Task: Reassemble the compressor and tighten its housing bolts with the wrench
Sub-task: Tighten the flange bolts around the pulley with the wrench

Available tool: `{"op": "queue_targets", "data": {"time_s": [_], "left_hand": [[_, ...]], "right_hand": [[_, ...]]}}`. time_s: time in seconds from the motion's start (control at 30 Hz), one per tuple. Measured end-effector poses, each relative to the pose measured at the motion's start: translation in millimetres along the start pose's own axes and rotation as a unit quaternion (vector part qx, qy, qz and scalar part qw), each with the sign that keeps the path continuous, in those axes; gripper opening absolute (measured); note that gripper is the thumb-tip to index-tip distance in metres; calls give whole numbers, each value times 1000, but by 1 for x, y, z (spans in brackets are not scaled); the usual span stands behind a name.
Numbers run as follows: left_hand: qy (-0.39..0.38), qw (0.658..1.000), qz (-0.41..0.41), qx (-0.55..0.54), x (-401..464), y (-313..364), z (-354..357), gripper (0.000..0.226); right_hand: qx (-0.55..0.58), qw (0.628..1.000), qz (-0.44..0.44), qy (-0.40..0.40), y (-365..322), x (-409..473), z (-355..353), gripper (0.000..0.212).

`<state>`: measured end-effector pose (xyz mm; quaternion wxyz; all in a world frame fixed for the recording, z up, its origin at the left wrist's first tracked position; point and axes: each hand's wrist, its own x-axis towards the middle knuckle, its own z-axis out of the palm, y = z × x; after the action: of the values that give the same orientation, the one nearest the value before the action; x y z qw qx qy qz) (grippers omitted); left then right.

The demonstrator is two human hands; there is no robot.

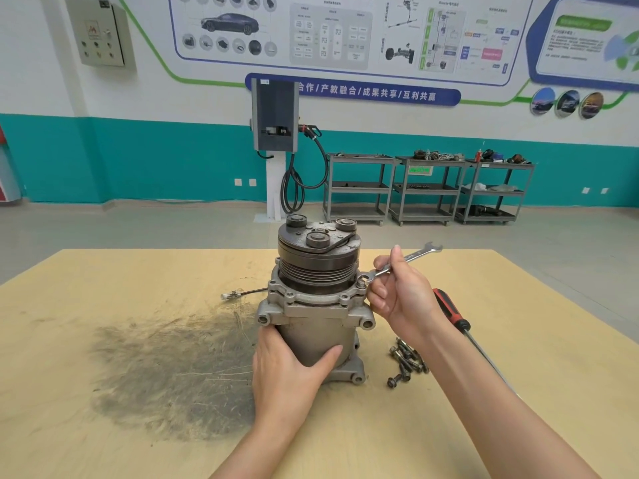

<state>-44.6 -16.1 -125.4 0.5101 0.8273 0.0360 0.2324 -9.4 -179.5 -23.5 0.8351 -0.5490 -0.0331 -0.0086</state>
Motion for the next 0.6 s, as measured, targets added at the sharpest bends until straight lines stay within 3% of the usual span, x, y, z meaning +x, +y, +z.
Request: {"op": "queue_targets", "data": {"time_s": [0.5,0.6], "left_hand": [[1,1000,3,1,0,-1,1,94],[1,1000,6,-2,0,-1,0,96]], "right_hand": [[-28,999,27,-11,2,13,-2,43],[-50,999,-4,3,6,12,-1,44]]}}
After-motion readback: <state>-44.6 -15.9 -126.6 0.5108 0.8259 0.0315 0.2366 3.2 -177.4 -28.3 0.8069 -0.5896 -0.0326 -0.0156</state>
